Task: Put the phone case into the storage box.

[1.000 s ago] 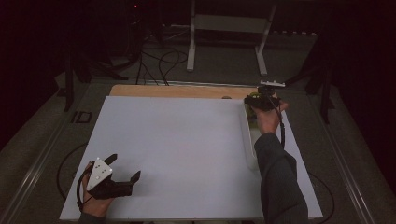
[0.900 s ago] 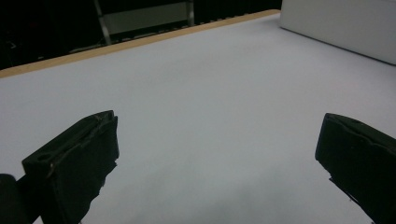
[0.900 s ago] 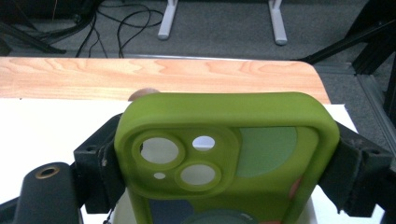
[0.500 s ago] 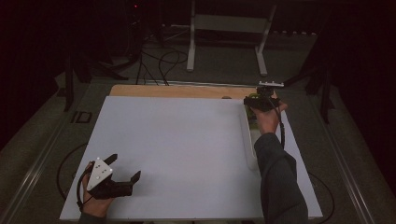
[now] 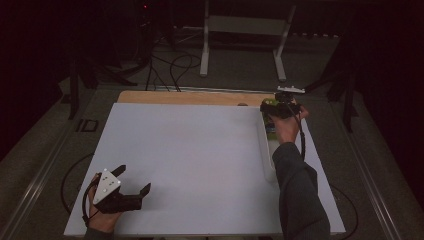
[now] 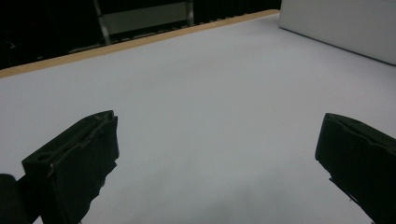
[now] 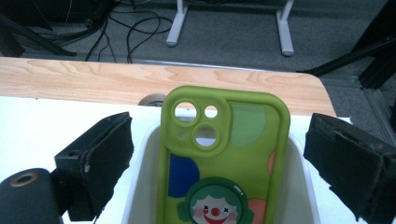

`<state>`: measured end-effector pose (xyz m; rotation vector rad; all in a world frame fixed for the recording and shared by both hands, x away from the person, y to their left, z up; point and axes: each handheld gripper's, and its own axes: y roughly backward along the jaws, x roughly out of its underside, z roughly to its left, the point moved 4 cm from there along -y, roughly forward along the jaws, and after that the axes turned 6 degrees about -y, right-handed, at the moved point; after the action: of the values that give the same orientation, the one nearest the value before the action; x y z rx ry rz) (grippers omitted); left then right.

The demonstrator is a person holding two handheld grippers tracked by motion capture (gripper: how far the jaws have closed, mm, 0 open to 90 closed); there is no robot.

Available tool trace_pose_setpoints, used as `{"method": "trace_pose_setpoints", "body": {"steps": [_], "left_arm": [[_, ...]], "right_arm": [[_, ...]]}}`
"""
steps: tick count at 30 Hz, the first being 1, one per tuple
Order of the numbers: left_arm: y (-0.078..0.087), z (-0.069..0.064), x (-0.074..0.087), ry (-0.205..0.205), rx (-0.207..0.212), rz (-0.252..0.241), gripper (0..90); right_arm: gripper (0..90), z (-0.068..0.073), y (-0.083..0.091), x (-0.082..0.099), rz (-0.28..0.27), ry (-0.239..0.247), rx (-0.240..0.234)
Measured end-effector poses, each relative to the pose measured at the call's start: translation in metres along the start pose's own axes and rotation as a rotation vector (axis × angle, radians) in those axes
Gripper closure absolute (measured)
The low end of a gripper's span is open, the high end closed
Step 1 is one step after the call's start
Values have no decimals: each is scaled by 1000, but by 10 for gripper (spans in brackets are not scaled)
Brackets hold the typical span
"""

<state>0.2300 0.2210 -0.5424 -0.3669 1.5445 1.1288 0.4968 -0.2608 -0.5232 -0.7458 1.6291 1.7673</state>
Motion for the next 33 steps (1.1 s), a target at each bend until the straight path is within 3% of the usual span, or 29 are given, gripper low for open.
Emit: {"method": "trace_pose_setpoints", "body": {"steps": [22,33], "left_arm": [[-2,-2,-1,-5,7,1,0],[-2,-2,-1,-3,8,-2,0]], "right_arm": [[82,7,16,-2,-30,50,-57],[82,21,29,5,-22,109,-115]]}}
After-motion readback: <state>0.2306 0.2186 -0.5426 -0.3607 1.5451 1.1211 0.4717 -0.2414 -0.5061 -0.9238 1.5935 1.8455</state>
